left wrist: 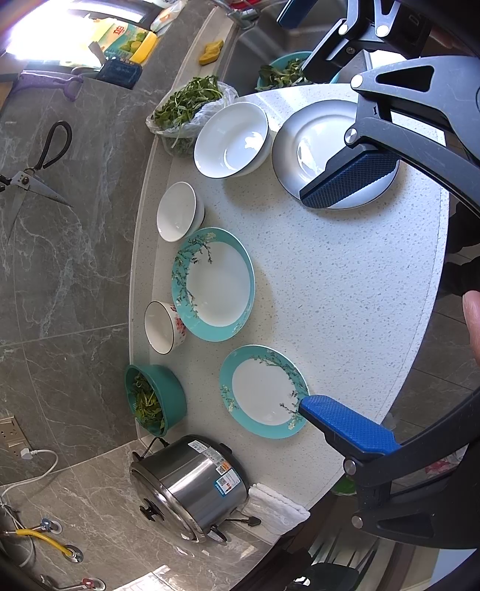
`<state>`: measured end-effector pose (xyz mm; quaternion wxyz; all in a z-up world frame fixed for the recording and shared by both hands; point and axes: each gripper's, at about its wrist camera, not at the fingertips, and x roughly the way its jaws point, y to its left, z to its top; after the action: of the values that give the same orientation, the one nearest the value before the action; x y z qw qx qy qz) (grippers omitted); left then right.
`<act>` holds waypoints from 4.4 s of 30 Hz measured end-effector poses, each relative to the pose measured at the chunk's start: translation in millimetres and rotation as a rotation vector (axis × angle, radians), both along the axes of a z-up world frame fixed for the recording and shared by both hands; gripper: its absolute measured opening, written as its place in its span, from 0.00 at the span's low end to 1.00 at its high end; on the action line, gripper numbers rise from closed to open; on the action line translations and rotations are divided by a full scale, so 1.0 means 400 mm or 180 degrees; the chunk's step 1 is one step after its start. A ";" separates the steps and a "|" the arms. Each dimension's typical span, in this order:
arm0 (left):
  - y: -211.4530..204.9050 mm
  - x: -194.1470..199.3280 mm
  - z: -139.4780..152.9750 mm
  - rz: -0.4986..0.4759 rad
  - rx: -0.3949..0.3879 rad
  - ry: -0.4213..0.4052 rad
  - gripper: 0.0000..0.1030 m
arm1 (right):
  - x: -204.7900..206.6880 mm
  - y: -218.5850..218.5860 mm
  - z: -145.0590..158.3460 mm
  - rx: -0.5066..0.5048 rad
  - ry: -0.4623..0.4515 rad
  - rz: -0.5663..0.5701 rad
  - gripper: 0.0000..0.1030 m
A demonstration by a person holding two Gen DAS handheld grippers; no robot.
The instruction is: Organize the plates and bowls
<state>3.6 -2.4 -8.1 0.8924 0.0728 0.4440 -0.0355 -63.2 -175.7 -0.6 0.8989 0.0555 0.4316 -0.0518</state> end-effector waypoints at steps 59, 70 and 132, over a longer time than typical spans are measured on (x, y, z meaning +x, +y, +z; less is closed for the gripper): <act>-0.117 0.201 -0.560 -0.0555 -0.1243 0.1653 0.95 | 0.022 -0.487 -0.477 0.2519 0.0545 0.0371 0.57; -0.129 0.213 -0.566 -0.0883 -0.1341 0.1314 0.84 | 0.048 -0.536 -0.535 0.2865 0.0565 0.0535 0.49; -0.153 0.236 -0.588 -0.1374 -0.1428 0.2022 0.15 | 0.045 -0.522 -0.563 0.2946 0.1141 0.0261 0.13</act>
<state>97.8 -63.6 -243.3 0.6775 -0.0461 0.6522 -0.3370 -45.2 -384.5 -225.6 0.6930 0.4218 0.5589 0.1718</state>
